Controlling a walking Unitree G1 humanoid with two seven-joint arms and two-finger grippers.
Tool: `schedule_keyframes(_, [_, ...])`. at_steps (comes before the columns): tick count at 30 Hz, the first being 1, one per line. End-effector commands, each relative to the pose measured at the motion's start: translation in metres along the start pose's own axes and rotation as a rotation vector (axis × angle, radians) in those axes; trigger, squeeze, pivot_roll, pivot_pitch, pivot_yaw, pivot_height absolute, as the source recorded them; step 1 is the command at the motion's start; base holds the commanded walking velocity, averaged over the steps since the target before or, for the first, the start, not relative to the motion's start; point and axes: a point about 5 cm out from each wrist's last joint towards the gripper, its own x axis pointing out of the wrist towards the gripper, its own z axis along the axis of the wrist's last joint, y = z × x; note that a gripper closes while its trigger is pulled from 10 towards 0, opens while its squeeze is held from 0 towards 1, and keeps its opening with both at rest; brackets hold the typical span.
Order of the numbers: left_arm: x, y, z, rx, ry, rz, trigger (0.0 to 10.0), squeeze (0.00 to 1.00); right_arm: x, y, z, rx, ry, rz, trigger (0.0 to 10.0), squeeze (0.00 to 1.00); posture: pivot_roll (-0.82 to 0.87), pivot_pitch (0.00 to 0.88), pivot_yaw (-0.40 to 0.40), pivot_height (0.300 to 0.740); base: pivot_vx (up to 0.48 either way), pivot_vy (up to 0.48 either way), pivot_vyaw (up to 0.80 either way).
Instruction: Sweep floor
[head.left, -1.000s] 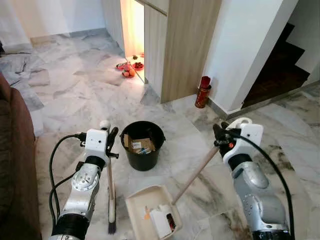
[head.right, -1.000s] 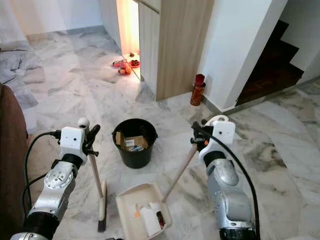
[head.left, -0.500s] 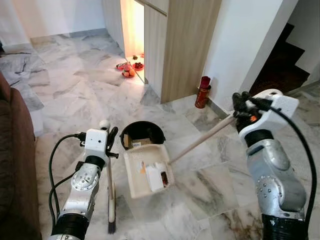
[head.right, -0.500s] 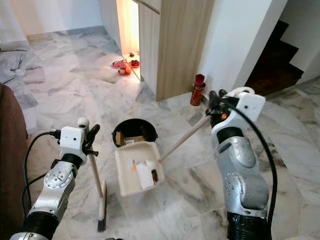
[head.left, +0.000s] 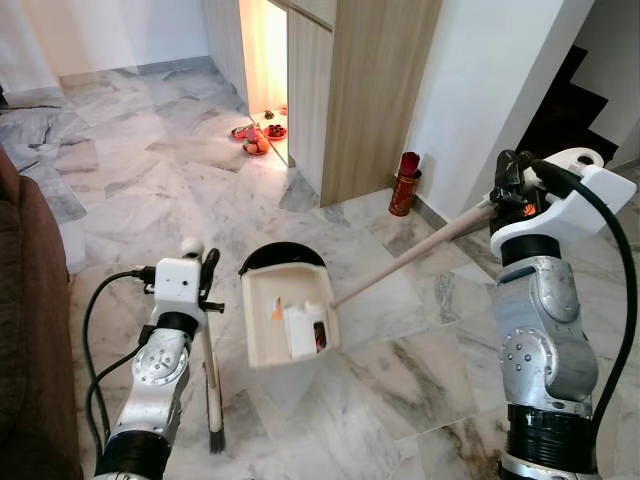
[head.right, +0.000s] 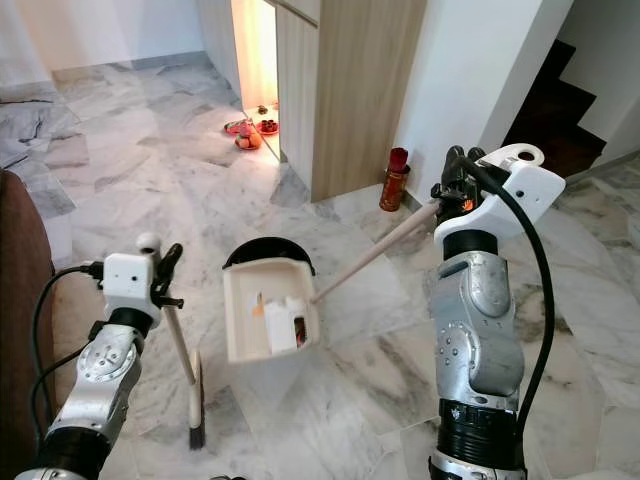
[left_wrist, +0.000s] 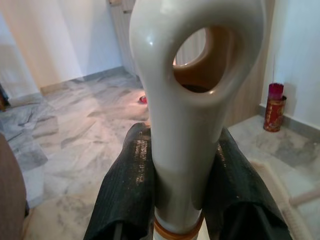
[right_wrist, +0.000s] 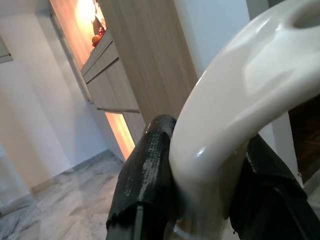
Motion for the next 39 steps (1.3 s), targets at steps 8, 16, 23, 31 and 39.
schedule_keyframes(8, [-0.001,0.006,0.009,0.02,-0.062,0.03,10.0,0.0,0.007,0.009,0.011,0.007,-0.095,0.027,10.0,0.0,0.06,0.0,-0.049,0.74,0.143,0.0,0.0])
schedule_keyframes(16, [0.0,0.006,0.011,0.019,-0.067,0.036,10.0,0.0,0.007,0.015,0.013,0.017,-0.116,0.065,10.0,0.0,0.06,0.0,-0.052,0.74,0.341,0.0,0.0])
schedule_keyframes(23, [0.0,0.006,0.011,0.019,-0.065,0.036,10.0,0.0,0.008,0.017,0.011,0.035,-0.116,0.072,10.0,0.0,0.07,0.0,-0.052,0.74,0.367,0.0,0.0])
schedule_keyframes(31, [0.0,0.006,0.011,0.021,-0.064,0.036,10.0,0.0,0.007,0.023,0.009,0.027,-0.117,0.107,10.0,0.0,0.07,0.0,-0.053,0.74,0.368,0.0,0.05])
schedule_keyframes(39, [0.001,0.006,0.012,0.022,-0.068,0.038,10.0,0.0,0.006,0.026,0.008,0.04,-0.113,0.119,10.0,0.0,0.08,0.0,-0.053,0.74,0.368,0.0,0.22])
